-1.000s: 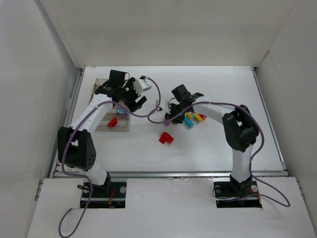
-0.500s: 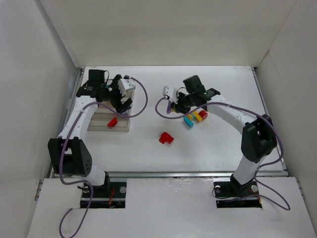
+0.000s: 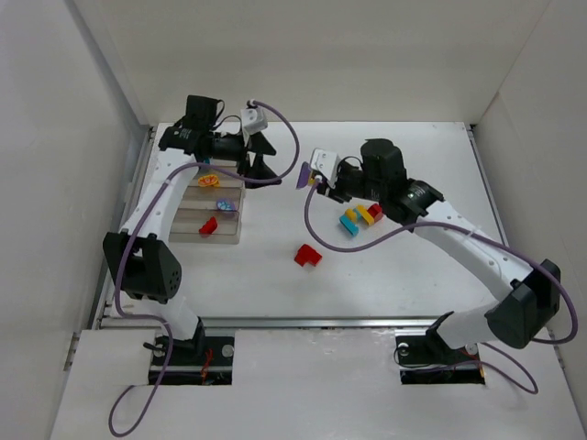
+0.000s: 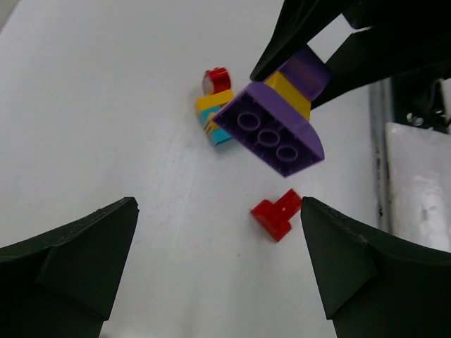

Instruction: Sort the legos into containers by color

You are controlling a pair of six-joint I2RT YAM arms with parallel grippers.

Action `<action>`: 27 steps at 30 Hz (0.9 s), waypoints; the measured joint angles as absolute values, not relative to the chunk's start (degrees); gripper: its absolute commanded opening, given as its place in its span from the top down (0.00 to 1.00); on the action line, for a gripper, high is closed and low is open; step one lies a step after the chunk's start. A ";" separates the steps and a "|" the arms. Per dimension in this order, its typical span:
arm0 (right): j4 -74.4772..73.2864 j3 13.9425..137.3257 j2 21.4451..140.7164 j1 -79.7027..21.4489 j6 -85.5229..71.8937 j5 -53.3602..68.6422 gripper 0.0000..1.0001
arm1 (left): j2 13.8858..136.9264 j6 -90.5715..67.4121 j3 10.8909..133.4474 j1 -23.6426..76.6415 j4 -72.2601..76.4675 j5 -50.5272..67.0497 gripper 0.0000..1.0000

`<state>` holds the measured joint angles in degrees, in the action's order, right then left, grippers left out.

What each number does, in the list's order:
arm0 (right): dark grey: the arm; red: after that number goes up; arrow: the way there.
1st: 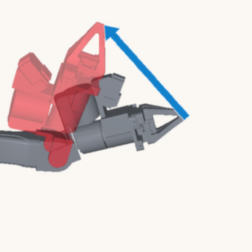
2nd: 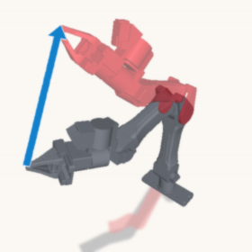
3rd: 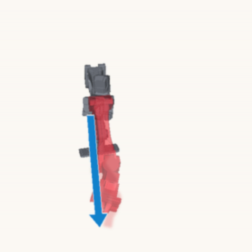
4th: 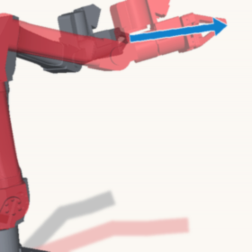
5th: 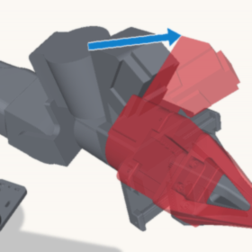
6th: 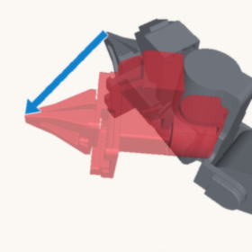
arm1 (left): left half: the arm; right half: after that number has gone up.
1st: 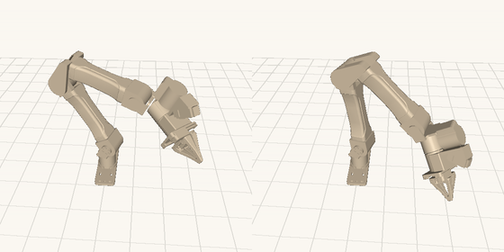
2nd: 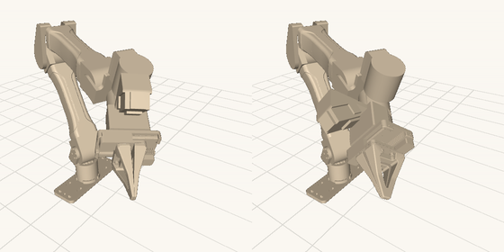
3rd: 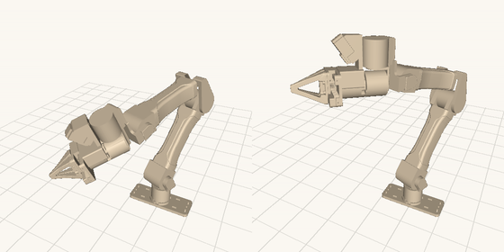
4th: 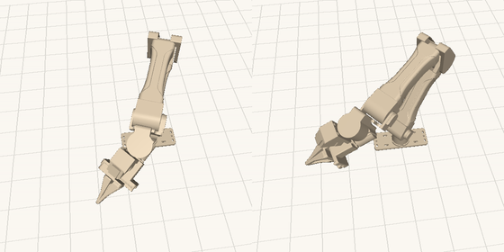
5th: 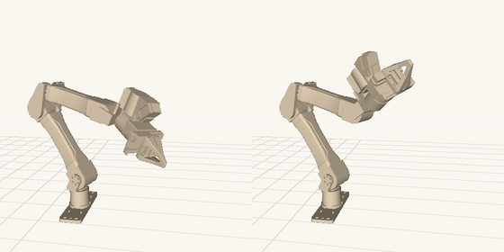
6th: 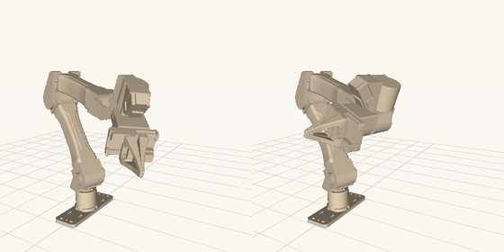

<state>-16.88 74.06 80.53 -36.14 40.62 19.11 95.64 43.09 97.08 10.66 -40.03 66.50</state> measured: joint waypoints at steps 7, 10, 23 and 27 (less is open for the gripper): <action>-14.50 74.06 79.15 -38.24 40.66 17.15 1.00 | 99.68 30.65 99.15 16.95 -39.81 70.48 0.00; -14.48 74.06 79.40 -38.37 40.66 16.56 1.00 | 100.57 26.70 99.15 17.12 -39.13 71.61 0.00; -14.50 74.06 80.34 -39.53 40.73 15.16 1.00 | 103.61 14.98 99.48 17.69 -34.28 71.96 0.26; -15.31 74.06 80.66 -39.51 41.04 14.06 1.00 | 106.10 13.10 99.77 17.91 -35.11 72.93 0.53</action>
<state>-15.31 74.06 80.66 -39.51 41.04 14.06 106.10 13.10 99.77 17.91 -35.11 72.93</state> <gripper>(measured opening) 0.428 0.578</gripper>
